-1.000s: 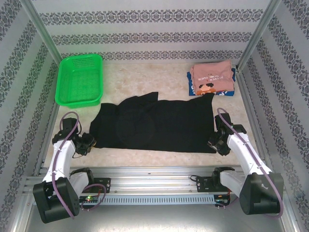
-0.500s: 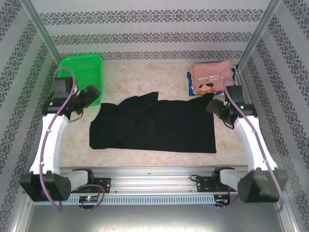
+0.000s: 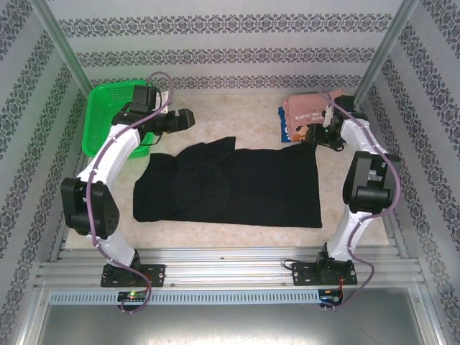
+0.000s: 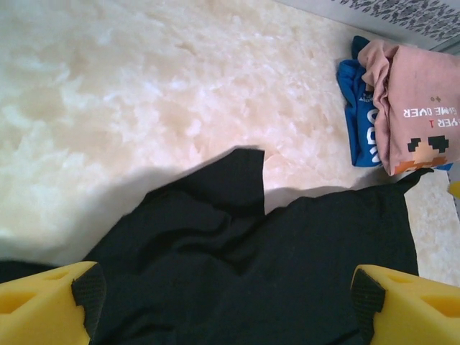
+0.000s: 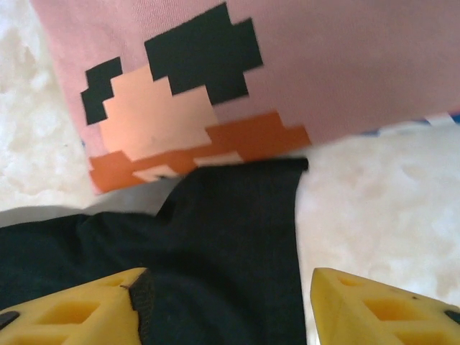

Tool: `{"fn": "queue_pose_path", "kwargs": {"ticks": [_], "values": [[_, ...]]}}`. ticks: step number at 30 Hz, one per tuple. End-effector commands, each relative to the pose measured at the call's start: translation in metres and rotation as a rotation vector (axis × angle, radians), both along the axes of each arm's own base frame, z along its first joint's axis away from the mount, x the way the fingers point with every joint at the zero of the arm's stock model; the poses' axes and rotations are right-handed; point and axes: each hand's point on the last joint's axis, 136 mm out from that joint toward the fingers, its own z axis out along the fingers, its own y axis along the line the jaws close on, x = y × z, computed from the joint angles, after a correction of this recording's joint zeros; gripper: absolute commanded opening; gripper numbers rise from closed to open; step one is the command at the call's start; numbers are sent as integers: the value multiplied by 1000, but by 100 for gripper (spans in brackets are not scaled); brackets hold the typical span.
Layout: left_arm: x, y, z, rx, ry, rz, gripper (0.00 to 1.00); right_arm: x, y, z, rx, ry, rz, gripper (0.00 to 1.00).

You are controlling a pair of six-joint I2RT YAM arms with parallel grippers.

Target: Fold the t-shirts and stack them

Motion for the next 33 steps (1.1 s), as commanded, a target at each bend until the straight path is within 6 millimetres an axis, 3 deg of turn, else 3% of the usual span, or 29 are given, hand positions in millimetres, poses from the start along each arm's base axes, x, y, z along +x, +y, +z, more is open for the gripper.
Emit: {"fn": "queue_pose_path", "kwargs": {"ticks": [1,5,13,17,20,27,30,33], "values": [[19,-14,10,37,-90,-112,89,13,1,0,1,-31,66,59],[34,-17,-13,53,-50,-134,89,16,-3,-16,-14,2,52,57],[55,-23,-38,62,-24,-168,88,19,-15,-37,-79,17,24,53],[64,-23,-56,79,1,-175,88,21,-20,-43,-110,20,16,39],[69,-25,-71,94,32,-195,88,23,-22,-37,-122,-3,5,28],[65,-36,-123,124,170,-258,83,15,-6,-14,-111,-78,38,15],[62,-38,-143,111,252,-263,80,9,2,-3,-128,-97,61,14],[59,-43,-150,94,276,-276,78,5,9,9,-124,-116,61,13]]}}
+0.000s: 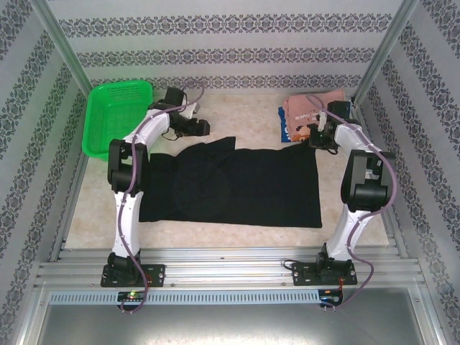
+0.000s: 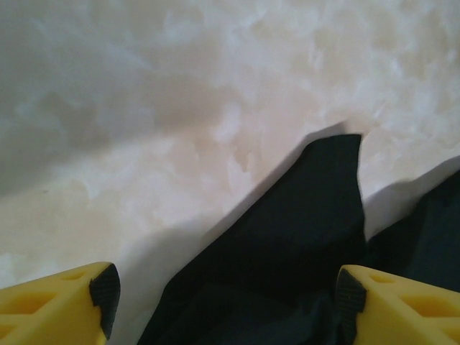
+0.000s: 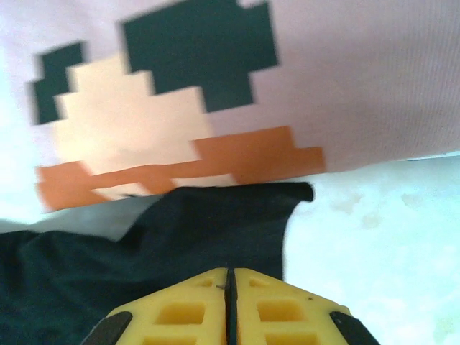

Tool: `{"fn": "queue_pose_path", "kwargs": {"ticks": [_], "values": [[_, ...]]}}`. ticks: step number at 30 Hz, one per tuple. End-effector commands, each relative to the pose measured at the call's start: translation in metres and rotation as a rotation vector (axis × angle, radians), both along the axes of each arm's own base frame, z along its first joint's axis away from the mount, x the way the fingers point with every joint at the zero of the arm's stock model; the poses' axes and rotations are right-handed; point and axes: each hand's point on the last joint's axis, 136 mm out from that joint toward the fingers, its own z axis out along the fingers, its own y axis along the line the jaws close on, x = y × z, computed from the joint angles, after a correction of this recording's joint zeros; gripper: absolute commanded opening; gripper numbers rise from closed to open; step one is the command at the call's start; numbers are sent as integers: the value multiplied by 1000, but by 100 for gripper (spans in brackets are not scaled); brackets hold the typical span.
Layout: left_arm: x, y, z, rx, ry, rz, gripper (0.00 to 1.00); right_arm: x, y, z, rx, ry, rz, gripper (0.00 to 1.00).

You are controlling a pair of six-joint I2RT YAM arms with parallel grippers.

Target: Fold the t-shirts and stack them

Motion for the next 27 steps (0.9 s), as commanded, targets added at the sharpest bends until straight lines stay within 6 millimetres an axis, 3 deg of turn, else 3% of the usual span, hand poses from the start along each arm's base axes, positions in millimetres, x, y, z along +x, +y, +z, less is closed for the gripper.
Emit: {"fn": "queue_pose_path", "kwargs": {"ticks": [1,7,14,16,21,27], "values": [[-15,-8,-1,-15,65,-44,77,0,8,27,-15,-69,17,13],[-30,-8,-22,15,154,-63,71,-1,17,41,-4,-88,25,13],[-45,-20,-32,1,198,-105,62,-1,19,48,2,-94,14,13],[-47,-21,-35,7,207,-105,54,-1,21,48,6,-91,14,13],[-36,-26,-19,-22,146,-97,25,-4,26,47,8,-85,17,13],[-33,-30,11,-35,65,-85,15,-8,30,51,8,-92,22,13]]}}
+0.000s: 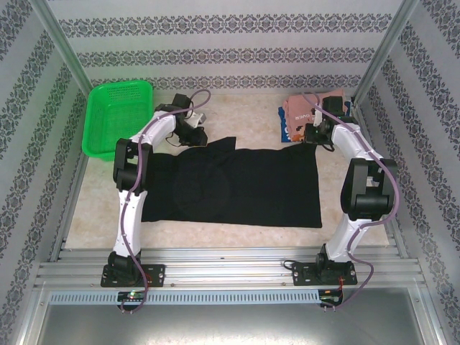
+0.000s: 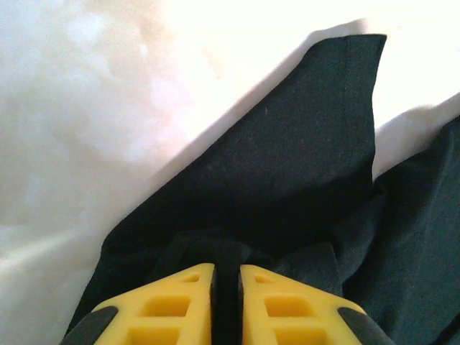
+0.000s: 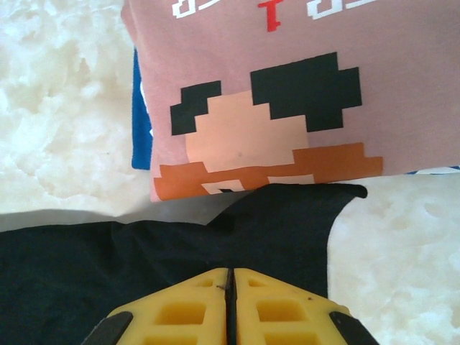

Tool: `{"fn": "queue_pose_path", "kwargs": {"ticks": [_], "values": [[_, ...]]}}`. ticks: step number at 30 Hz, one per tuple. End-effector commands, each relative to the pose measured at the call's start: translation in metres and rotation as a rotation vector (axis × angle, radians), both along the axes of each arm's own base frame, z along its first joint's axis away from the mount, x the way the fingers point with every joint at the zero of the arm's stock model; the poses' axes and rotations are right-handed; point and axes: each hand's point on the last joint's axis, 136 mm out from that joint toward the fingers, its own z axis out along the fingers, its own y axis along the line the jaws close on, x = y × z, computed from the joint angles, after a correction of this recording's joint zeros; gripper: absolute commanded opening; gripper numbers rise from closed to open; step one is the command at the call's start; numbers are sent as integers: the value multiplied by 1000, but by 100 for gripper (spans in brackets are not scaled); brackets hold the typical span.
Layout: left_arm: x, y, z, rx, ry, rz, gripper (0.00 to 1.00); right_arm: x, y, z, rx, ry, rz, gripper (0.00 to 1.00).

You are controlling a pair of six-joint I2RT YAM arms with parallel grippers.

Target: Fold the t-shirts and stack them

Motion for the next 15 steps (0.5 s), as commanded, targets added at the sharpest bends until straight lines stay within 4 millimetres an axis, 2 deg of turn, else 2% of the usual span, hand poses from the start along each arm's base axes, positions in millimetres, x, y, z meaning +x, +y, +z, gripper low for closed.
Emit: {"fn": "queue_pose_path", "kwargs": {"ticks": [1,5,10,15], "values": [[0,-8,38,-24,-97,-1,14,-7,3,15,-3,-21,-5,13],[-8,4,56,43,-190,58,13,-11,4,19,-3,-28,-13,13],[-34,-7,81,80,-318,56,13,-15,4,17,1,-26,-20,12],[-67,-13,79,111,-367,73,14,-16,5,14,13,-19,-31,12]]}}
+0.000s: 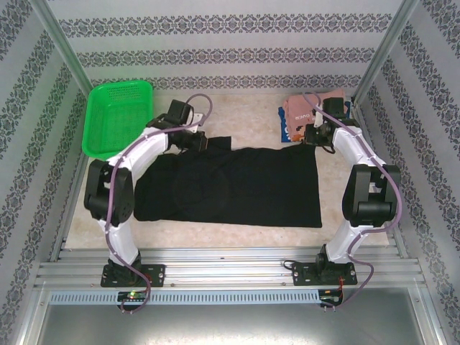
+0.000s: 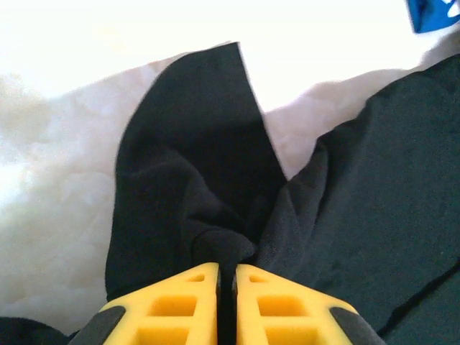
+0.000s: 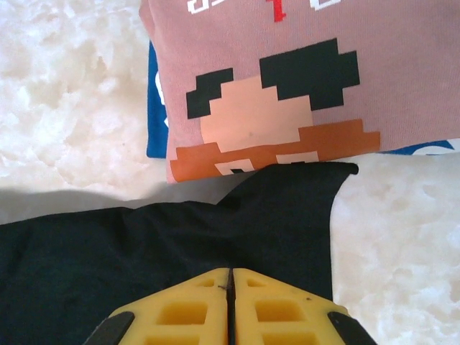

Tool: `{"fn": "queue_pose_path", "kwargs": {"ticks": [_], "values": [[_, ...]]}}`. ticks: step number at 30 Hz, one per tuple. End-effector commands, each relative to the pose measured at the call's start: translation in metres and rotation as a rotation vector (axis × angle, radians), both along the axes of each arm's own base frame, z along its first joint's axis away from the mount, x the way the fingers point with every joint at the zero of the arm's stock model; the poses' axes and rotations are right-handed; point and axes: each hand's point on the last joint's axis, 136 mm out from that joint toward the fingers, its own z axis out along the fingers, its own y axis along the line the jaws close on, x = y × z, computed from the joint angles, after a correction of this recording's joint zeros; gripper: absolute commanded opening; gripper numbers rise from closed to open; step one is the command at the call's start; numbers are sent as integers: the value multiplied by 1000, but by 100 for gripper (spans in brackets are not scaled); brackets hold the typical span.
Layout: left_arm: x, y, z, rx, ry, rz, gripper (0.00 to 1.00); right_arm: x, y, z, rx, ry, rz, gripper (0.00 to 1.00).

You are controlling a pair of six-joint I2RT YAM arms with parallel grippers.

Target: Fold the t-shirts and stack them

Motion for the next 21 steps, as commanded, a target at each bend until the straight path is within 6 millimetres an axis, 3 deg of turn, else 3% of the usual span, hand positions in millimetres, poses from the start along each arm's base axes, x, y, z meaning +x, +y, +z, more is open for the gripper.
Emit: {"fn": "queue_pose_path", "kwargs": {"ticks": [1,9,11,14,17,21], "values": [[-9,-4,-1,33,-76,36,14,-4,3,3,2,-4,-15,12],[-74,-14,-31,46,-38,24,22,-8,6,-1,9,6,-20,11],[-91,-22,-37,9,-4,-16,30,-9,7,-4,12,14,-22,11],[-110,-29,-45,-59,57,-38,50,-11,8,-9,15,26,-24,11],[-101,-17,-28,-126,19,65,69,-13,9,-12,18,35,-24,11],[-69,9,15,-226,-35,214,82,-16,10,-12,14,38,-24,10]]}}
